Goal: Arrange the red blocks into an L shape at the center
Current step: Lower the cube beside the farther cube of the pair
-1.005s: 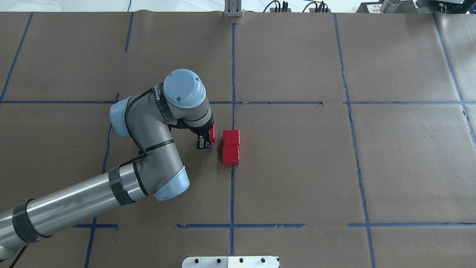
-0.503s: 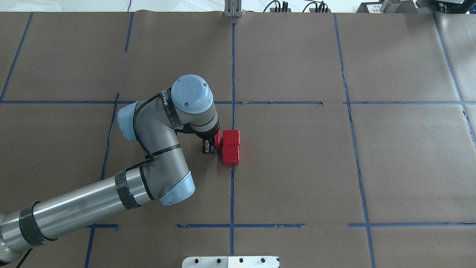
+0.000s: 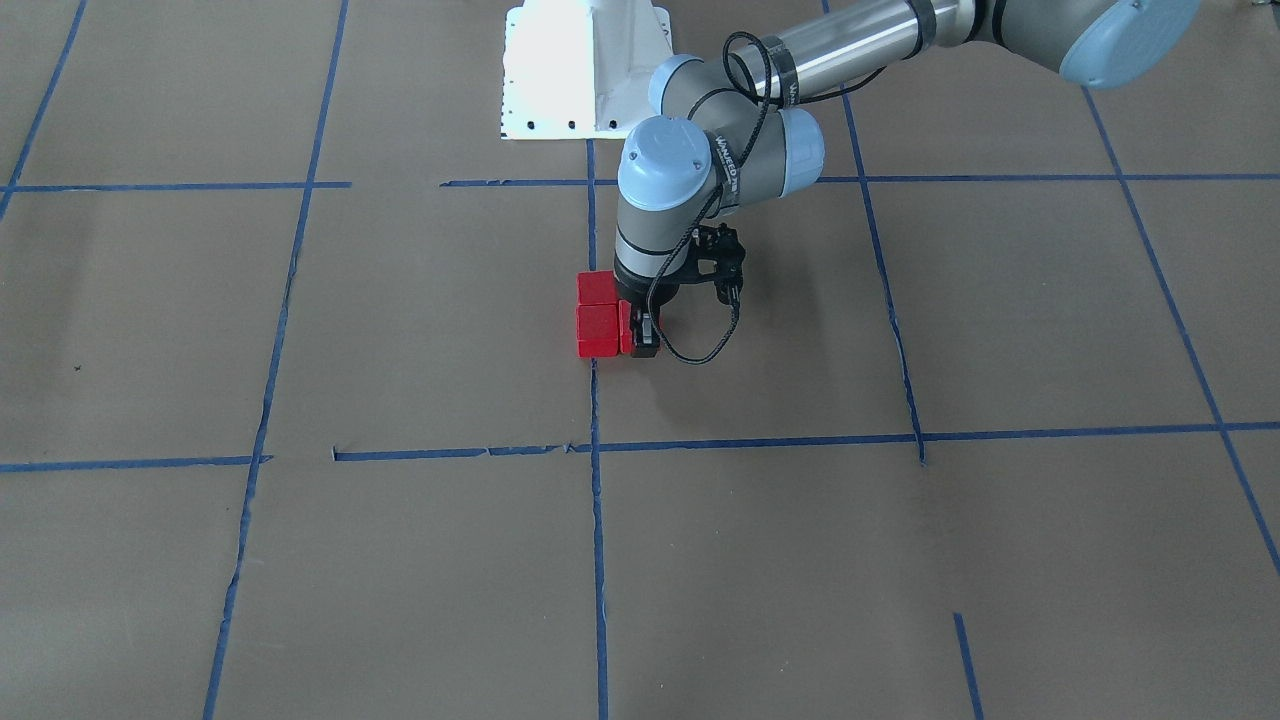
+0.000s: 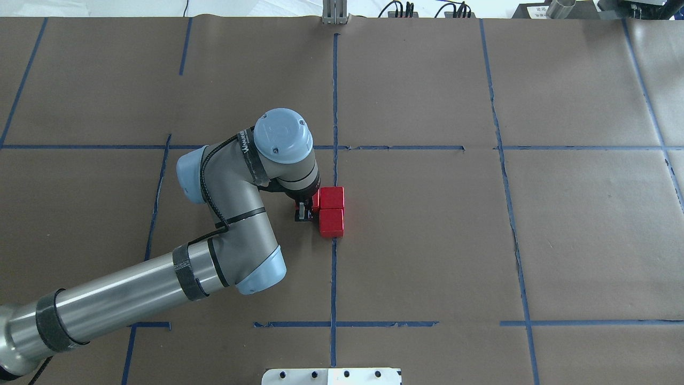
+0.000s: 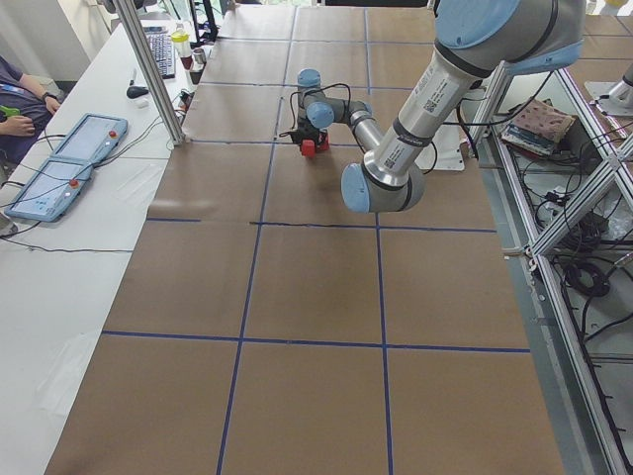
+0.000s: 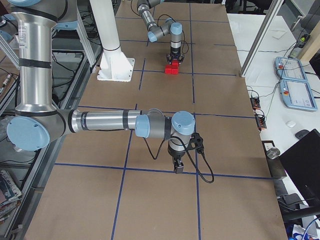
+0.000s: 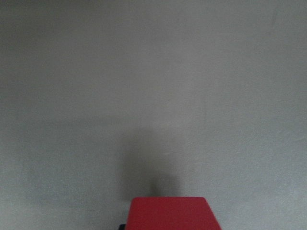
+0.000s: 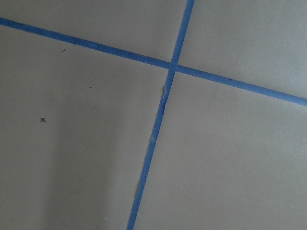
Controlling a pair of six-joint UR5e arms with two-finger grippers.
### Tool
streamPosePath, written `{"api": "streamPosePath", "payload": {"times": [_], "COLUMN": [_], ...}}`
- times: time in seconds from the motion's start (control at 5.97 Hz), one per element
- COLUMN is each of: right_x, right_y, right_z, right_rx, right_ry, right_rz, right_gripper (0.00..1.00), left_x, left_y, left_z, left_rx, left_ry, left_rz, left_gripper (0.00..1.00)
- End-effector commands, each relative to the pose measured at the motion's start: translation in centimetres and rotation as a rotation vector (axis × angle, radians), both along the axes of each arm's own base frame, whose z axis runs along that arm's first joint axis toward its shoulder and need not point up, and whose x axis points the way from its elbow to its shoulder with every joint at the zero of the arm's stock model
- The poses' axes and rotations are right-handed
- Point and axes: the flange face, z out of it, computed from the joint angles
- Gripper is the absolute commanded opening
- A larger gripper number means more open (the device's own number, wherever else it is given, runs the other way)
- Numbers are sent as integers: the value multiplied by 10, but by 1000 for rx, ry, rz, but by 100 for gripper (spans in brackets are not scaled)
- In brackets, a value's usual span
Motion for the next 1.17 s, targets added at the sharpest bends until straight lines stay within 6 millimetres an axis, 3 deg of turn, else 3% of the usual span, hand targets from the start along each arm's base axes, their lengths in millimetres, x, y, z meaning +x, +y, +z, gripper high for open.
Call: {"api": "streamPosePath", "payload": {"times": [0.0, 0.5, 1.01], "right_x": [0, 0, 0], "right_y": [0, 0, 0], "right_z": [0, 0, 0], "right_rx": [-1, 1, 1], "right_ry": [0, 0, 0], "right_rz": [0, 0, 0], "right_gripper": [100, 100, 100], "left_x": [1, 11, 12], "left_y": [0, -6, -5], "left_z": [1, 5, 6], "left_rx": [-1, -2, 8], "left_ry": [-2, -6, -9], "left_rz": [0, 1, 15], "left_gripper": [23, 25, 38]}}
